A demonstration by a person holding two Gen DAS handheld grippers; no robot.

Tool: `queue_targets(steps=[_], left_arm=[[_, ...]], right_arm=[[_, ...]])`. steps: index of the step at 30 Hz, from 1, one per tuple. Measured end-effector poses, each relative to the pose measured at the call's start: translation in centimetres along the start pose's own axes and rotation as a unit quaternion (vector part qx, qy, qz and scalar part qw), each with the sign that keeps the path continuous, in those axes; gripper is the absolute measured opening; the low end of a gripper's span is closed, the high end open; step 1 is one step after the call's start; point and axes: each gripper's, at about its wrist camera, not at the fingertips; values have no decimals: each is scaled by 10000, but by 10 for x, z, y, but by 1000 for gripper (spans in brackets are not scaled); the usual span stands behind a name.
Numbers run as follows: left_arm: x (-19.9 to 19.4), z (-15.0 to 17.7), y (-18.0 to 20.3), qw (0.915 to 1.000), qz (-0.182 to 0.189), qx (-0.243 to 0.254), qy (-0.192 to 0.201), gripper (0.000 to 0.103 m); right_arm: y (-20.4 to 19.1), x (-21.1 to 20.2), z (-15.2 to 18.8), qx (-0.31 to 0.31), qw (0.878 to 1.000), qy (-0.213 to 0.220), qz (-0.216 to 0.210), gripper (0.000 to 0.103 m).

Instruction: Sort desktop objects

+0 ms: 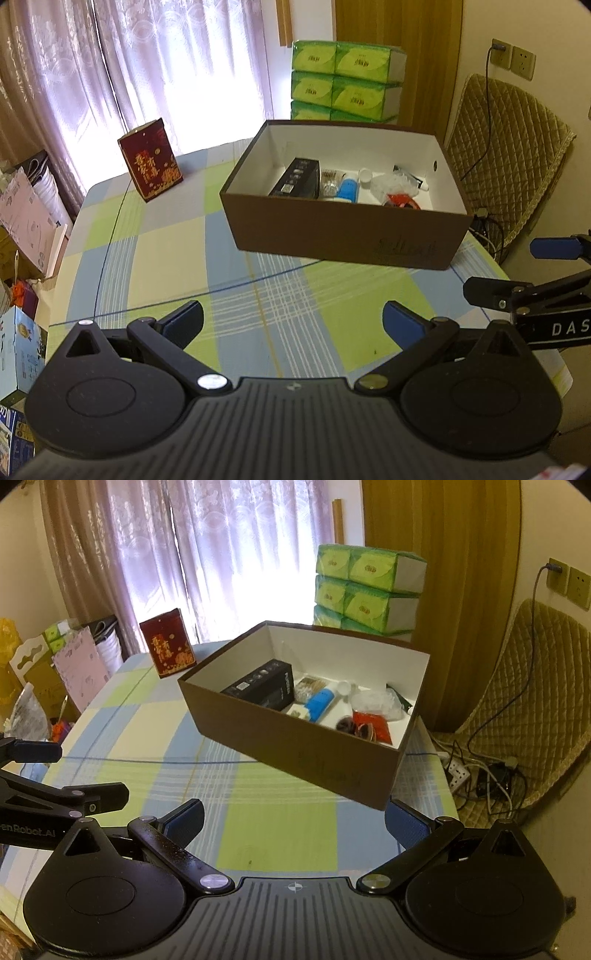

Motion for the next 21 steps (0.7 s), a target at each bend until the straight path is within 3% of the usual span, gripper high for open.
queue_targets(steps=[21], left_arm=[[16,2,-5,9999,-27,-30,-132,102]], right_arm=[[0,13,1,-63,9999,-67,54,101]])
Point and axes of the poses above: each gripper's, at about its wrist camera, not at the fingertips, and x roughly the way its jaws point, y to its right, z to its underside, and after that the axes turned 13 degrees about y, right-handed
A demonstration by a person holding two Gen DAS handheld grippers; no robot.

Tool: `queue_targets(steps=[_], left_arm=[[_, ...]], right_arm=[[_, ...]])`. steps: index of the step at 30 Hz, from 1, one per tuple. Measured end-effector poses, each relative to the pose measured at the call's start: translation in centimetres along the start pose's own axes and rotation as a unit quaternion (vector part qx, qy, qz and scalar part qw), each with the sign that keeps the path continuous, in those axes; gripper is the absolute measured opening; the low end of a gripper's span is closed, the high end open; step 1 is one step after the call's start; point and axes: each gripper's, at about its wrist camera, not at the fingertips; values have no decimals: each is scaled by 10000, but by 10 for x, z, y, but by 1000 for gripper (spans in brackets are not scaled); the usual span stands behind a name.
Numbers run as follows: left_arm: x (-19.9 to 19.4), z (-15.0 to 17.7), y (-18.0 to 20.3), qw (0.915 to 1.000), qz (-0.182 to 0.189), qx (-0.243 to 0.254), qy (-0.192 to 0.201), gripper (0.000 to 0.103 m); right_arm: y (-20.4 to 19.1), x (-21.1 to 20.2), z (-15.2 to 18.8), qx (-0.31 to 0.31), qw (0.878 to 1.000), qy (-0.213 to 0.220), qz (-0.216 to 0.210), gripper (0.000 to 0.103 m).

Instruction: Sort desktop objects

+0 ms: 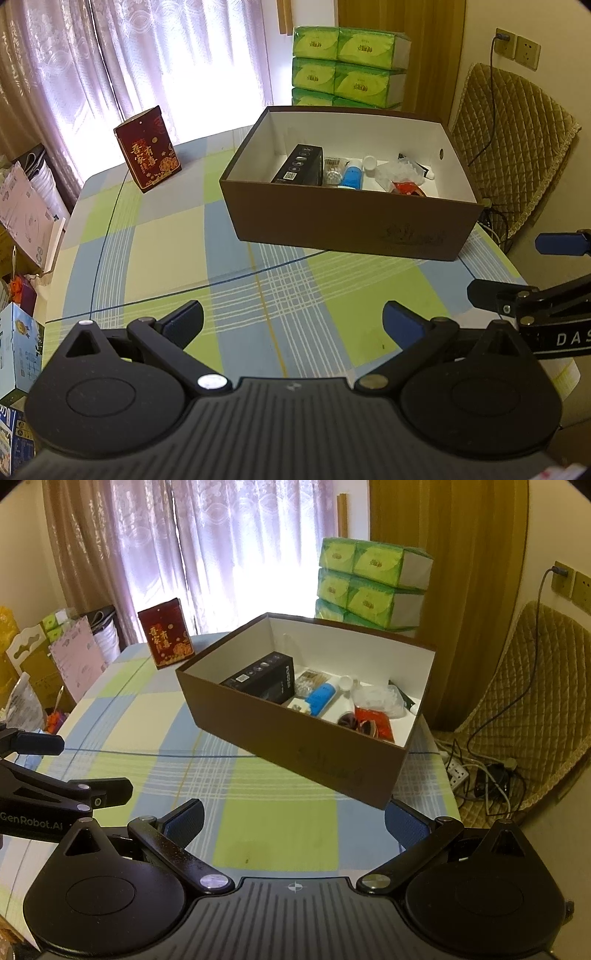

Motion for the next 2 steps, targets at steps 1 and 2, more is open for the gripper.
queue_targets(steps=[1,2], left_arm=[[1,-1,0,10000,3,3,3,102],[2,-1,0,10000,1,4,0,102]], right_arm=[[1,1,-1,7,10000,3,3,101],[1,1,-1,14,10000,6,6,101]])
Point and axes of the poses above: each gripper's, at about its wrist camera, not at the fingertips, and x roughly the way its jaws point, y to its right, z to its underside, and after that the axes turned 13 degrees about y, right-handed
